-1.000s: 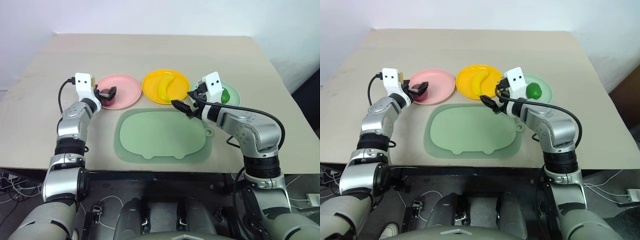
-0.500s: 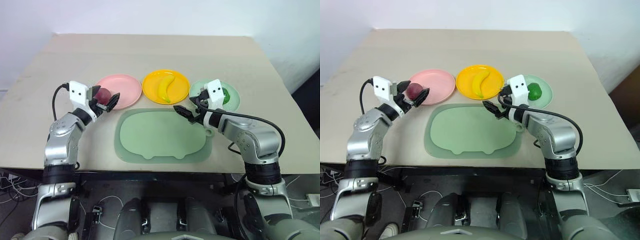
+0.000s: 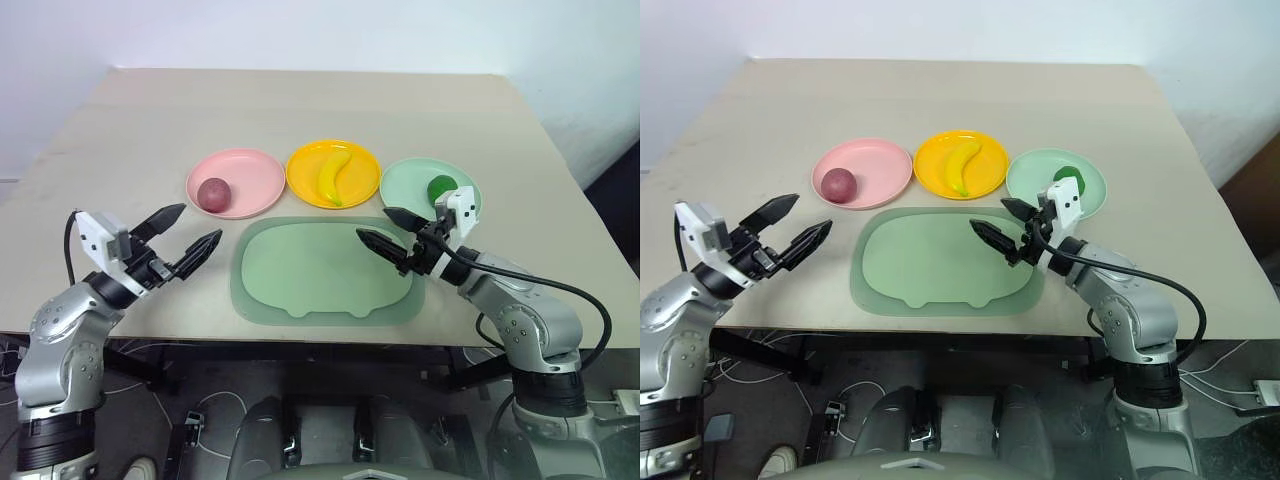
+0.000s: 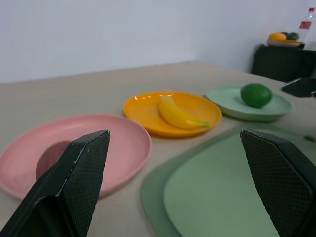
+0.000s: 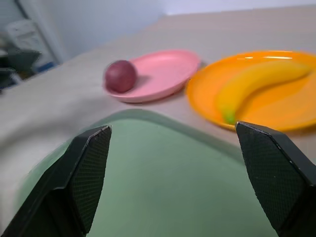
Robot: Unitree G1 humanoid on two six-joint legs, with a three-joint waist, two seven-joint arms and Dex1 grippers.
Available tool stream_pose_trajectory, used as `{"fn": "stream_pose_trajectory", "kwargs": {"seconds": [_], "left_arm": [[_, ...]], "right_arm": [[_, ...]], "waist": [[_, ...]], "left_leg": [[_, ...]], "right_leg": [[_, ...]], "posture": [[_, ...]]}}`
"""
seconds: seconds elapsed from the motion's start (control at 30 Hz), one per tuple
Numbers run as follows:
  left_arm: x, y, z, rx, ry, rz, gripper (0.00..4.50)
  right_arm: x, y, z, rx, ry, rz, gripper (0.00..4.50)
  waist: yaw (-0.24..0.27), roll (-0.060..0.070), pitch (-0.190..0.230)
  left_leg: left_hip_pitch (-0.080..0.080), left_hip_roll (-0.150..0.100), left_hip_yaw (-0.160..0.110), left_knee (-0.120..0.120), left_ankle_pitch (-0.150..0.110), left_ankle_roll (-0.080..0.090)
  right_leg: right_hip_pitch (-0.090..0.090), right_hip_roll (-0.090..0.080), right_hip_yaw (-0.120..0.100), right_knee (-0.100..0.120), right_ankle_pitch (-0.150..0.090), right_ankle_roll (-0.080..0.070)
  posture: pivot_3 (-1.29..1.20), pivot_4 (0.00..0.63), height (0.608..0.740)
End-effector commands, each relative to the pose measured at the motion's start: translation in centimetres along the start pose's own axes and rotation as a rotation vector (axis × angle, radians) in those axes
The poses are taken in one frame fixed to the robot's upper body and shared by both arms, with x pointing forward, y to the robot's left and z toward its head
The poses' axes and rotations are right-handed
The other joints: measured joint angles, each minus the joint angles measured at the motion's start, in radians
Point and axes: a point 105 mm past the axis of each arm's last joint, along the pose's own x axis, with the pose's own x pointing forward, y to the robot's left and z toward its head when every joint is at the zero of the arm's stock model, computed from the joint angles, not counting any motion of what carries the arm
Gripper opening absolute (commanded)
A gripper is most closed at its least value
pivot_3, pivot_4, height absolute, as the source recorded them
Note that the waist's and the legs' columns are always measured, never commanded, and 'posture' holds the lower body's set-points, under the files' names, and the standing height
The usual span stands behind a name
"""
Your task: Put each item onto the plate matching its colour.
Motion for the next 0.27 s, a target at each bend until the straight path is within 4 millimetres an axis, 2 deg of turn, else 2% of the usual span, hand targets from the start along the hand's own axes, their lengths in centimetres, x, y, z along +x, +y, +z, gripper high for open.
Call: {"fn": "stream_pose_trajectory", "kwargs": {"seconds": [0.03,0.13,0.27], "left_arm": [[-1.0,0.1,0.5,0.038,-0.008,0.006,4.44],[-1.4,-0.2,-0.2,0.039,0.012,0.007,4.44],[-1.6,-0.3,0.0,0.035,0.0,0.033,4.44]], "right_arm": [[-0.2,1.4,1.5,-0.059,-0.032,0.097,4.27],[-0.2,1.7,0.7,-0.096,0.019,0.146,4.27],[0.0,1.4,0.3,-0.131,0.039,0.149,4.27]], "waist": [[0.0,0.0,0.0],[0.0,0.0,0.0],[0.0,0.0,0.0]], "left_leg": [[0.0,0.0,0.0,0.0,0.0,0.0],[0.0,0.0,0.0,0.0,-0.001,0.001],[0.0,0.0,0.0,0.0,-0.001,0.001]], "right_leg": [[0.0,0.0,0.0,0.0,0.0,0.0],[0.0,-0.001,0.0,-0.001,0.0,0.0],[0.0,0.0,0.0,-0.001,0.0,0.0]], "posture": [[0.0,0.15,0.695],[0.0,0.15,0.695],[0.0,0.15,0.695]]}}
